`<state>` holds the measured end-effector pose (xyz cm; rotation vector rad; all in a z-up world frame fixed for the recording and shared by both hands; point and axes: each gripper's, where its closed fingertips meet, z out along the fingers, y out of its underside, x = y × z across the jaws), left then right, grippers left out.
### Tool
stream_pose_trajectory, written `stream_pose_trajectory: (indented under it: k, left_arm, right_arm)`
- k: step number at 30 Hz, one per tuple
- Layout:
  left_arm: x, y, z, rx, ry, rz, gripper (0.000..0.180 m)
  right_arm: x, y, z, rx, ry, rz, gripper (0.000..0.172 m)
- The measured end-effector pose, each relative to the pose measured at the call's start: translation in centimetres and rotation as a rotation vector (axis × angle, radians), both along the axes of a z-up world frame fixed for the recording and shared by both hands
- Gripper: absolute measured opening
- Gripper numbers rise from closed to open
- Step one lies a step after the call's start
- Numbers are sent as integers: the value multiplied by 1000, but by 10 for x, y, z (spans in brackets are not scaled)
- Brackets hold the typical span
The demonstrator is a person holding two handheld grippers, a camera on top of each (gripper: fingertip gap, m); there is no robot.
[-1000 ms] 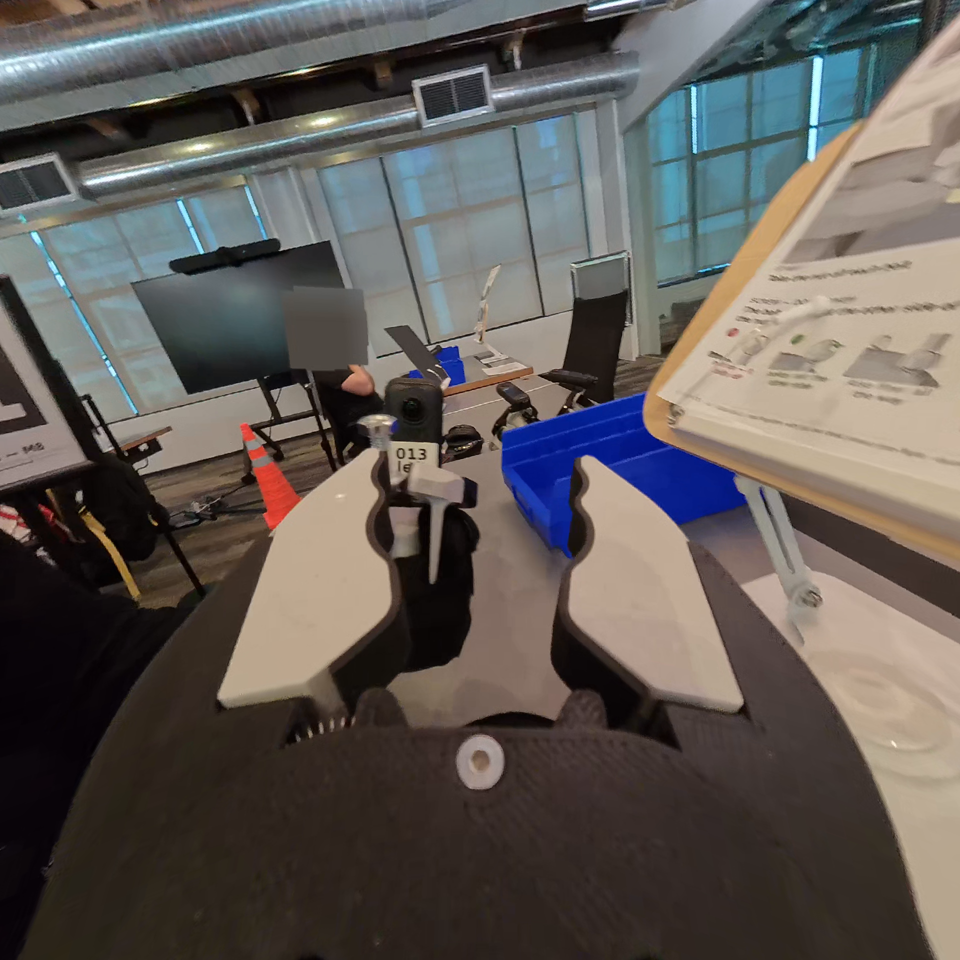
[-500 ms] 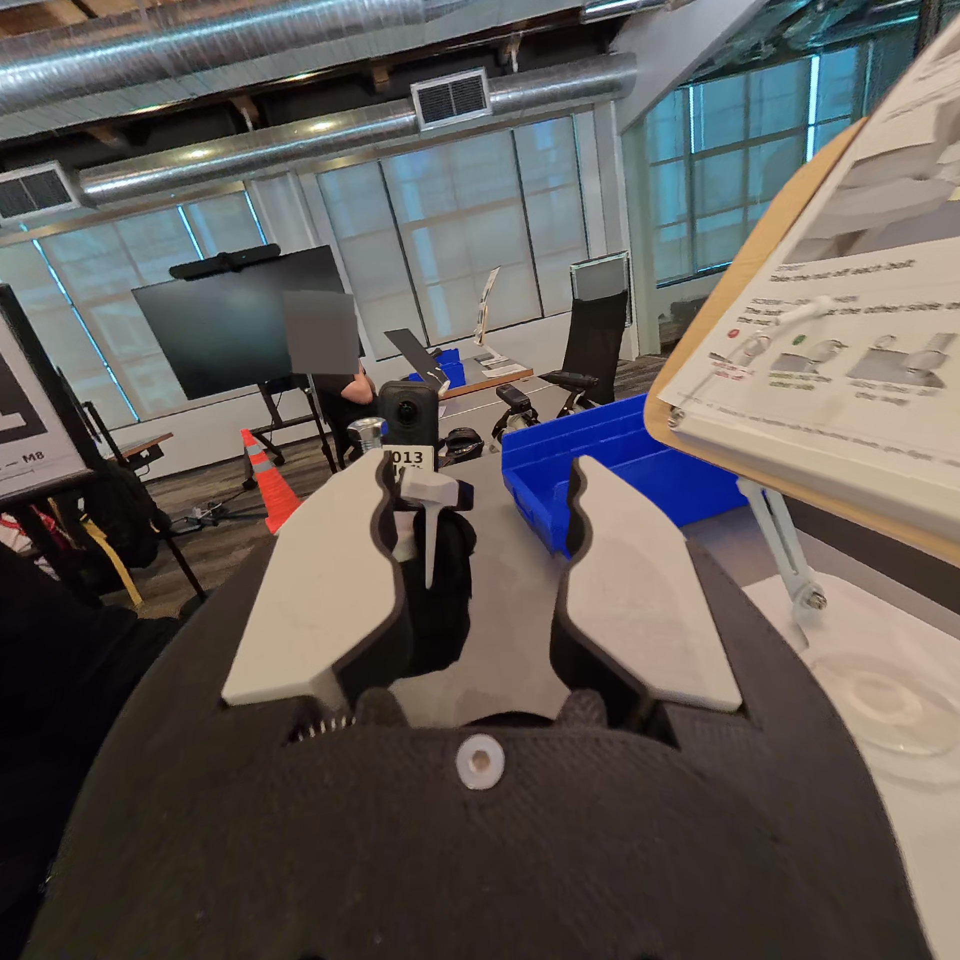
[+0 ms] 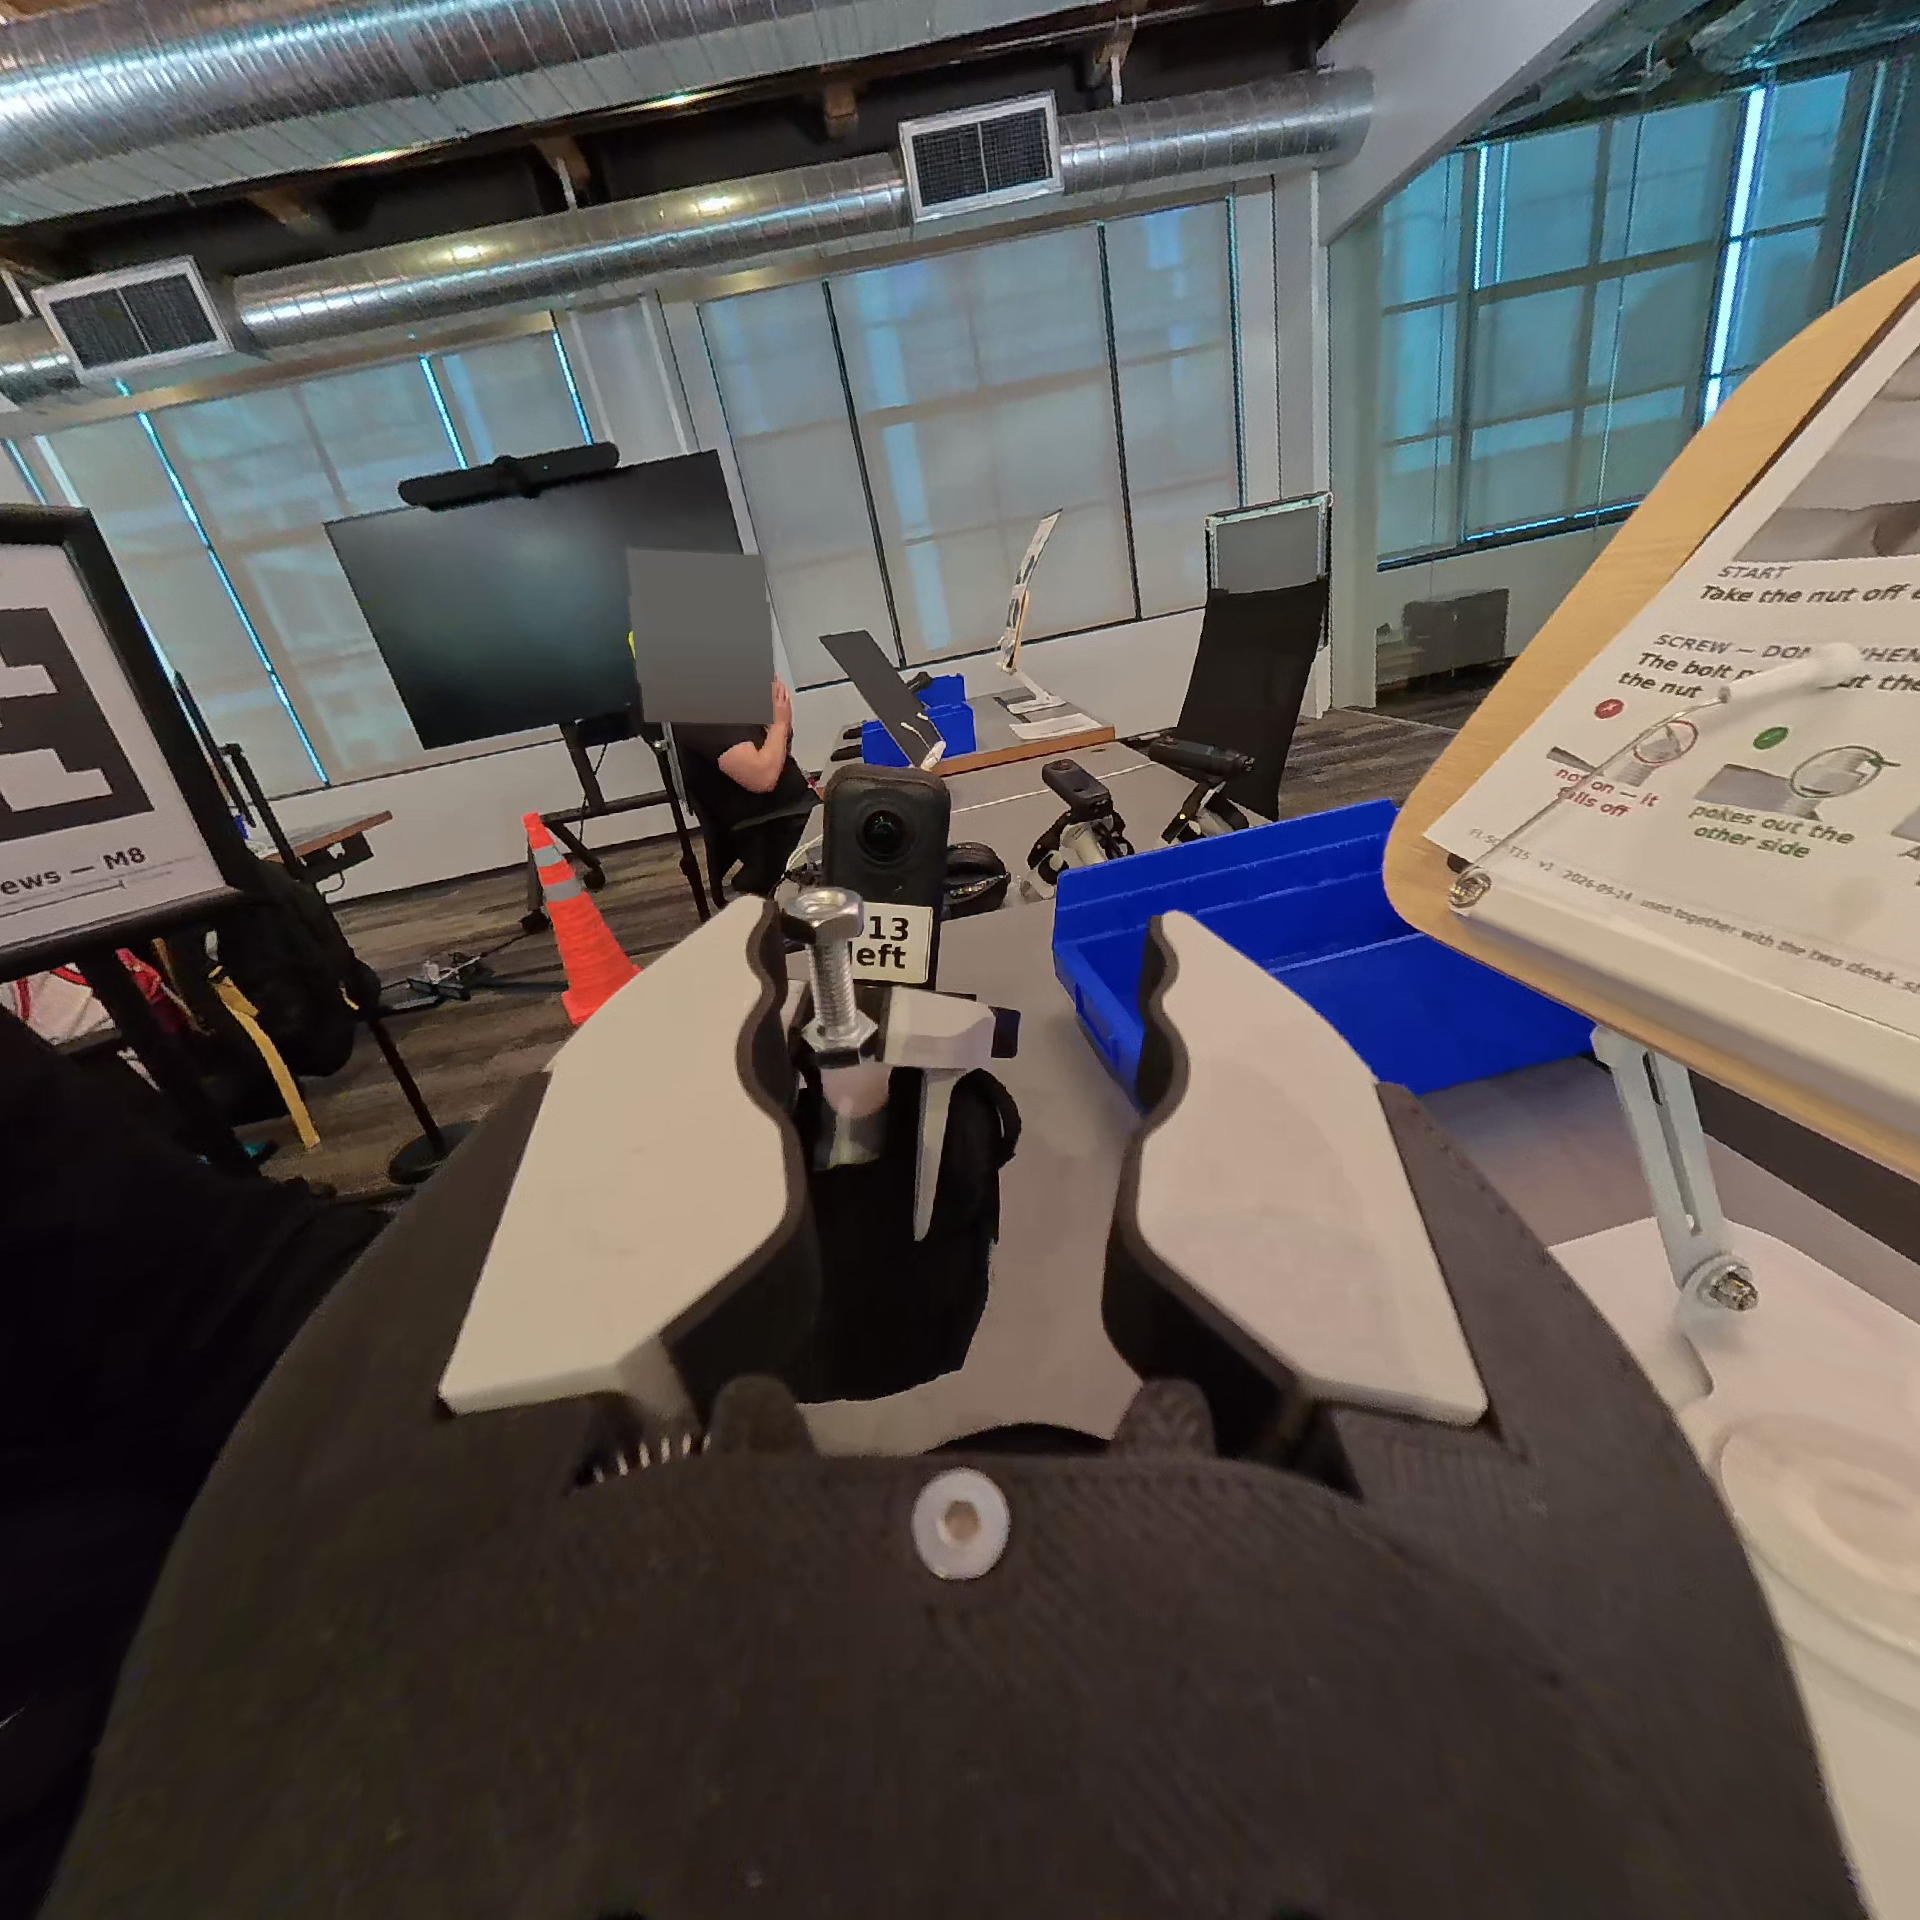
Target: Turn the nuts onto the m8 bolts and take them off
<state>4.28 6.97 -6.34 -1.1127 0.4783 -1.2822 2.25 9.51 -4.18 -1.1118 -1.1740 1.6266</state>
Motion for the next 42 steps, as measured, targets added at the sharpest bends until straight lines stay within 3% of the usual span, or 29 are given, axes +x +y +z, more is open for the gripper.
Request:
stream_pose_trajectory:
  k: [10,13,15,19,27,33,35,37,42]
  left_arm:
    - [-2,4,-2,-6,38,46,16]
    - [-7,10,-7,0,163,167,15]
    - [-8,16,-16,12,341,289,15]
    - [-13,22,-23,51,569,478,15]
    - [-11,34,-39,148,969,739,15]
    - [-13,39,-41,200,1108,868,15]
    - [-13,41,-43,216,1144,891,15]
    - [-11,41,-41,230,1151,907,15]
    - [-10,40,-41,217,1149,880,15]
  right_arm:
    - [17,11,-1,8,-30,-31,63]
    - [21,7,-1,38,-124,-2,48]
    - [21,5,-11,49,-246,10,41]
    - [19,1,-31,-12,-425,38,42]
    - [12,-1,-38,-266,-440,74,43]
    - [10,5,-48,-390,-459,64,36]
    - [10,6,-48,-416,-439,69,25]
    - [10,9,-49,-411,-433,56,15]
    - [12,7,-48,-313,-434,54,15]
